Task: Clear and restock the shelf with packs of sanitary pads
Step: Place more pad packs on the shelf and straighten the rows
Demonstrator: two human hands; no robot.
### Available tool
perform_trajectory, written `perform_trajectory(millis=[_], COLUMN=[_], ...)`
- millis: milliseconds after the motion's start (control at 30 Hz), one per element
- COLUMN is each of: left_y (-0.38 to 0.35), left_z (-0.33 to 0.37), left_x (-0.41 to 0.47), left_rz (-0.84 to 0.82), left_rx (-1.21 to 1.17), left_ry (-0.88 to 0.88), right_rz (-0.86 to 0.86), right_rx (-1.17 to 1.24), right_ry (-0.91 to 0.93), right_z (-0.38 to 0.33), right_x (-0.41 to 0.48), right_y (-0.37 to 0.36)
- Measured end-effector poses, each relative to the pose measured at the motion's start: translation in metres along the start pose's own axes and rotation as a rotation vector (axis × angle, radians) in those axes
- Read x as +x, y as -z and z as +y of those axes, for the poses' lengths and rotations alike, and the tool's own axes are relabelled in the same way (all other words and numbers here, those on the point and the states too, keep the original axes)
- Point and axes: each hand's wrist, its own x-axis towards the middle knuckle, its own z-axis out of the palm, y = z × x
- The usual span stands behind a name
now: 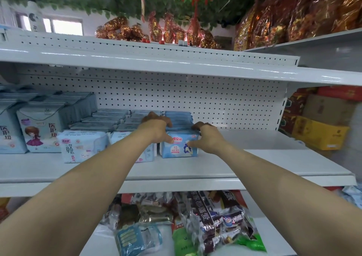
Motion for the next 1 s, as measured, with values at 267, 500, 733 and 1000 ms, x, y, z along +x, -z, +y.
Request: perform_trajectory(millis=[267, 500, 733, 1000], left_y=[0.008, 0.028, 0.034, 0.033], left_z=[-0.002, -0.02, -0.038, -0.043], left_x=[-0.022, -0.042, -0.072, -0.12], left_rz=[0.074, 0.229, 0.315, 0.314], left_rx=[-0.092, -0.166, -0.212, -0.248], left_ry=[-0.075, -0.115, -0.112, -0.061], right_rz=[0.069, 0.179, 0.224, 0.193], right_rx=[-0.156, -0.269, -0.109, -0.039], right_ry=[-0.044, -0.056, -0.146, -0.124], right_z=[-0.022, -0.054, -0.077, -0.092], right_x=[-0.016, -0.036, -0.067, -0.103], right_y=[0.016, 0.032, 0.026, 0.027])
